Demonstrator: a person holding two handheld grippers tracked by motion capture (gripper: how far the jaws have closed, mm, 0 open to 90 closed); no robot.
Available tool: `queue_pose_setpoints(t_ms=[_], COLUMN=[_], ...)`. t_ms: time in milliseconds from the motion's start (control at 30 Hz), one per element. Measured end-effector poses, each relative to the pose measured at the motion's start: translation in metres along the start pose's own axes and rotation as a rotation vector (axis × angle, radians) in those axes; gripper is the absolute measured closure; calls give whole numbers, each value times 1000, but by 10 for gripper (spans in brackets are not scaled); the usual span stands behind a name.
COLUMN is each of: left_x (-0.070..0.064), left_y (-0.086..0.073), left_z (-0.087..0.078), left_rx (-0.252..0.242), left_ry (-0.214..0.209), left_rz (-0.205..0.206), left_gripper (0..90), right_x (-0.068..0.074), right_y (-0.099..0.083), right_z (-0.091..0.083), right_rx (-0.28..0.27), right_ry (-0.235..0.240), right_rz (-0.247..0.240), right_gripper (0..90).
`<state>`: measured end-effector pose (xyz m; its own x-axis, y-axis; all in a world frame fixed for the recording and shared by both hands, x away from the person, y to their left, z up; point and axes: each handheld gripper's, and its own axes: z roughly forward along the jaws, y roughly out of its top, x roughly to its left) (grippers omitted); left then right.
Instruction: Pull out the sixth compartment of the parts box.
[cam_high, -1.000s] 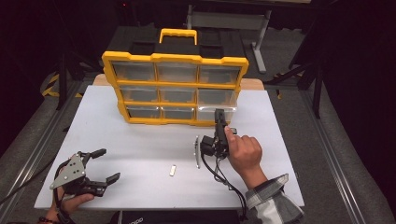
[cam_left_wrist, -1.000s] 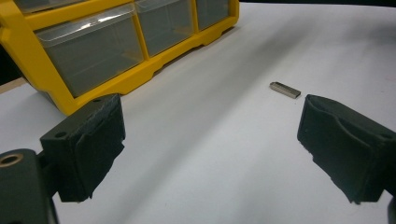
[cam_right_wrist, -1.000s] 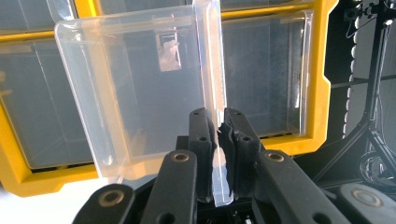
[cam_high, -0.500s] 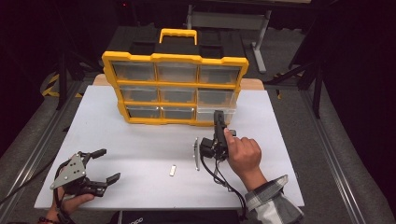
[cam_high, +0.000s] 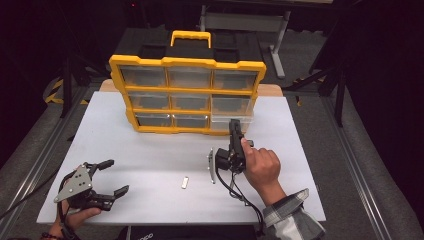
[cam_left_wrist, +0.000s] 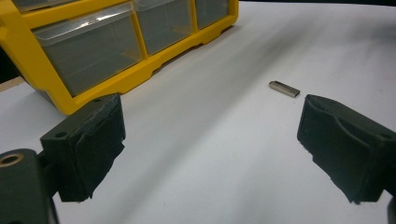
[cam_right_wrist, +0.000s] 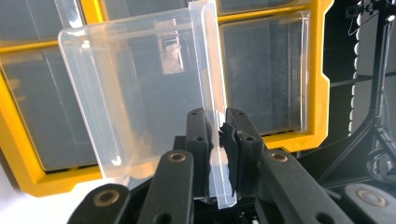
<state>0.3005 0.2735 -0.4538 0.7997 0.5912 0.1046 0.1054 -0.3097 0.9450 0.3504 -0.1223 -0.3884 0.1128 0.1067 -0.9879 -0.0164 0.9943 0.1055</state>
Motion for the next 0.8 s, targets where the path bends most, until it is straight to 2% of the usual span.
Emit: queue_pose_setpoints(t_ms=[67,133,267,467,500,533,600,633,667,700,767,800], left_x=[0,0,0,0,-1,0,0,-1,-1,-1,-1,-1], left_y=[0,0,0,0,0,0,0,0,0,1,1,1], left_z=[0,0,0,0,-1,-1,-1,-1,-1,-1,-1,-1], left_rx=[0,1,2,2,-2,-2,-2,-4,-3,0,-1,-1], left_ry=[1,1,2,7,7,8,8,9,10,10,11,11], left_rz=[1,0,1,7,4,4,6,7,9,16,18,19], left_gripper=[87,87,87,87,87,87,87,87,87,87,87,87], right_x=[-1,-1,-3,-7,-8,-8,-7,-6,-6,-5,-5,-5], right_y=[-1,0,-2,-6,-8,-8,-11,-14,-14,-17,-18,-20], right_z=[-1,-1,-3,-8,-7,-7,-7,-6,-6,-4,-4,-4], right_rx=[-23,-20,-51,-111,-120,-120,-126,-130,-130,-135,-141,-146], right_ry=[11,16,41,123,183,183,227,266,266,298,310,335], right_rz=[29,39,104,325,389,389,452,505,505,542,559,597], right_gripper=[798,780,727,680,665,665,639,616,616,596,583,571])
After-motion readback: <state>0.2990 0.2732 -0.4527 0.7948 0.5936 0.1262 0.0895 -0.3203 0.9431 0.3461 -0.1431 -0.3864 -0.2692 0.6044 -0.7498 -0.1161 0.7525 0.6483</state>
